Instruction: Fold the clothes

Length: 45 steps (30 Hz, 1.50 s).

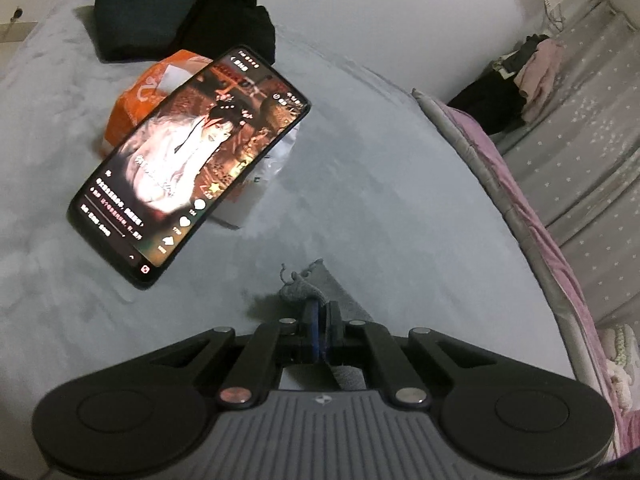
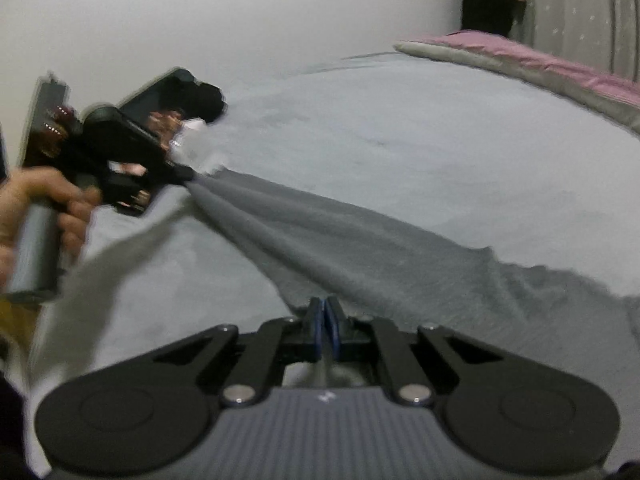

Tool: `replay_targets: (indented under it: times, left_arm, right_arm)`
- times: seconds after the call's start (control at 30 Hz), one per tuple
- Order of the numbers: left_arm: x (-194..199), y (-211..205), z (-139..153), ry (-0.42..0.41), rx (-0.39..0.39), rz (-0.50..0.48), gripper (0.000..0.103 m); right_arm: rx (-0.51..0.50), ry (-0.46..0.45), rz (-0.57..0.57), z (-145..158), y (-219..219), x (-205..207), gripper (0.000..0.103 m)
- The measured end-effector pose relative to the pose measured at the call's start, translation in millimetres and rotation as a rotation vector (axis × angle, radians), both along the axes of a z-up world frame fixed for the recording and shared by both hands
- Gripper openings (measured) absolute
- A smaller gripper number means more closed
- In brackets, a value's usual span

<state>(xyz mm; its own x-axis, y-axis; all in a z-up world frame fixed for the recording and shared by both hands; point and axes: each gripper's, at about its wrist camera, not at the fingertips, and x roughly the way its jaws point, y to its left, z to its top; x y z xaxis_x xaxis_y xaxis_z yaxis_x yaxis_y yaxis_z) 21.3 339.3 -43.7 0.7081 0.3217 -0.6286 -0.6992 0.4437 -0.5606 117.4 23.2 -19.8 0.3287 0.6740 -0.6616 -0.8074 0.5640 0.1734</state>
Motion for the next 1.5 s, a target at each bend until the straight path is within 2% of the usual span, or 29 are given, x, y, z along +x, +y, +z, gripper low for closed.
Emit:
replay_targets:
  times: [0.1, 0.23, 0.33, 0.4, 0.47, 0.67, 0.83, 1.03, 1.33, 1.43, 1.5]
  left_arm:
    - [-1.9, 0.7, -0.8, 0.043, 0.007, 0.028, 0.002]
    - [-4.5, 1.6, -1.9, 0.099, 0.017, 0.066, 0.004]
    - [-8.7, 0.7, 3.6, 0.099, 0.039, 0.093, 0.017]
    - [-9.9, -2.6, 8.7, 0.078, 0.059, 0.087, 0.025]
    - [-10.0, -7.1, 13.3, 0.059, 0.076, 0.069, 0.027]
    - [5.5, -34.8, 24.4, 0.042, 0.126, -0.103, 0.028]
    - [17.6, -41.5, 23.3, 0.054, 0.079, -0.246, 0.028]
    - [31.9, -38.3, 19.1, 0.131, 0.106, -0.419, 0.027]
    - [18.5, -28.3, 24.6, 0.142, 0.133, -0.698, 0.028]
    - [12.1, -27.2, 22.0, 0.187, 0.197, -0.752, 0.032]
    - [7.7, -26.1, 17.8, 0.235, 0.211, -0.751, 0.035]
  right_arm:
    - [0.051, 0.1, 0.037, -4.3, -5.3, 7.3, 0.004]
    - [-0.026, 0.138, 0.034, -19.0, 7.2, 6.8, 0.006]
    - [0.014, 0.135, 0.011, -11.1, -0.5, 4.2, 0.017]
    - [0.043, 0.12, -0.017, -2.5, -8.8, 2.4, 0.037]
    - [0.038, 0.096, -0.055, 6.4, -17.2, 0.4, 0.04]
    - [-0.017, 0.063, -0.158, 18.2, -41.8, -11.7, 0.042]
    - [-0.001, 0.046, -0.184, 20.0, -41.7, -26.7, 0.043]
    - [0.014, -0.022, -0.137, 20.9, -9.0, -37.7, 0.046]
    - [-0.076, -0.109, -0.023, -3.7, 70.7, -32.7, 0.043]
    - [-0.117, -0.143, -0.02, -16.3, 87.8, -31.5, 0.041]
    - [-0.132, -0.168, -0.025, -23.6, 95.9, -32.1, 0.04]
